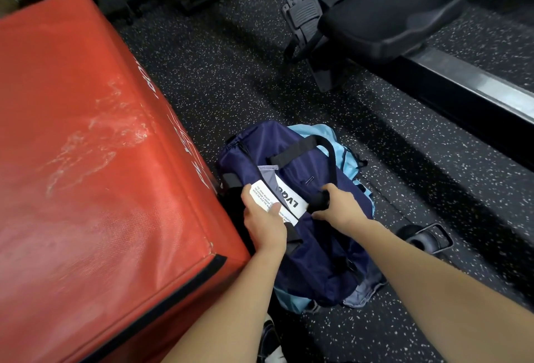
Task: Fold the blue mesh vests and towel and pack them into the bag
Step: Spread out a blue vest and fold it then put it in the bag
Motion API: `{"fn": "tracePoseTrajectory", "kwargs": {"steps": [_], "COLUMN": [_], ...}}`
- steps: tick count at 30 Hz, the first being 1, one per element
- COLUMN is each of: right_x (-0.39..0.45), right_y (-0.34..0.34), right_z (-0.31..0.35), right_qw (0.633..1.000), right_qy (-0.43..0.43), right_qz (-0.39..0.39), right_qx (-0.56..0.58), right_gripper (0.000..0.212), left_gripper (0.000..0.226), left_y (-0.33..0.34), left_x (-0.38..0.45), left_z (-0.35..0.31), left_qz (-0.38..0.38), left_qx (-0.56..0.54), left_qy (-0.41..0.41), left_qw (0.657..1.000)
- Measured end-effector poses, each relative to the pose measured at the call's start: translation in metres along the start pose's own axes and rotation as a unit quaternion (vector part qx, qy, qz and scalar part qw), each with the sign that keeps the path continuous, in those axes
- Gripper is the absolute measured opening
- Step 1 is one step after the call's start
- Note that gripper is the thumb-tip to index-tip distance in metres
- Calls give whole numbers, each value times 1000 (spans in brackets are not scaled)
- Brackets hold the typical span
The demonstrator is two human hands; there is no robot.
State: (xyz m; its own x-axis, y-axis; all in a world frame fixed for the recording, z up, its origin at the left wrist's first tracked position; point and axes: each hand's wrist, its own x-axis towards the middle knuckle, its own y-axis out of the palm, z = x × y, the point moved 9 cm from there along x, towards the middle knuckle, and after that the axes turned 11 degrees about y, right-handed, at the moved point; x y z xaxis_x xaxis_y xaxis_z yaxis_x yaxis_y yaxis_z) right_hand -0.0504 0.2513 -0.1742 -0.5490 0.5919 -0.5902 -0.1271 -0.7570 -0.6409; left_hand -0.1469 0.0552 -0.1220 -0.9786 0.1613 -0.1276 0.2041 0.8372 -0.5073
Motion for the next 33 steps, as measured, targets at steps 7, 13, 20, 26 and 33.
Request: {"fn": "tracePoseTrajectory", "kwargs": {"steps": [7, 13, 20, 26, 33], "right_x": [2, -15, -63, -131, -236], "right_y": [-17, -59, -152, -224, -310], "right_z": [-4, -13, 3, 40, 127], "right_qw": [996, 953, 905, 888, 858], "right_qy": [-28, -15, -63, -131, -231], "right_qz": [4, 33, -33, -73, -124], "right_qx": [87, 301, 419, 434, 442], "right_gripper": [20, 11, 8, 10, 7], "left_gripper": [73, 73, 55, 28, 16], "left_y": [-13, -17, -44, -97, -224], "left_x": [-2, -5, -17, -27, -36], "left_z": [-4, -30, -105, -196, -322], "left_qz": [-18, -7, -37, -74, -93], "left_qx": [-45, -74, -85, -36, -69], "left_qy": [6, 24, 119, 244, 342], "left_qw": [999, 997, 989, 966, 933]}}
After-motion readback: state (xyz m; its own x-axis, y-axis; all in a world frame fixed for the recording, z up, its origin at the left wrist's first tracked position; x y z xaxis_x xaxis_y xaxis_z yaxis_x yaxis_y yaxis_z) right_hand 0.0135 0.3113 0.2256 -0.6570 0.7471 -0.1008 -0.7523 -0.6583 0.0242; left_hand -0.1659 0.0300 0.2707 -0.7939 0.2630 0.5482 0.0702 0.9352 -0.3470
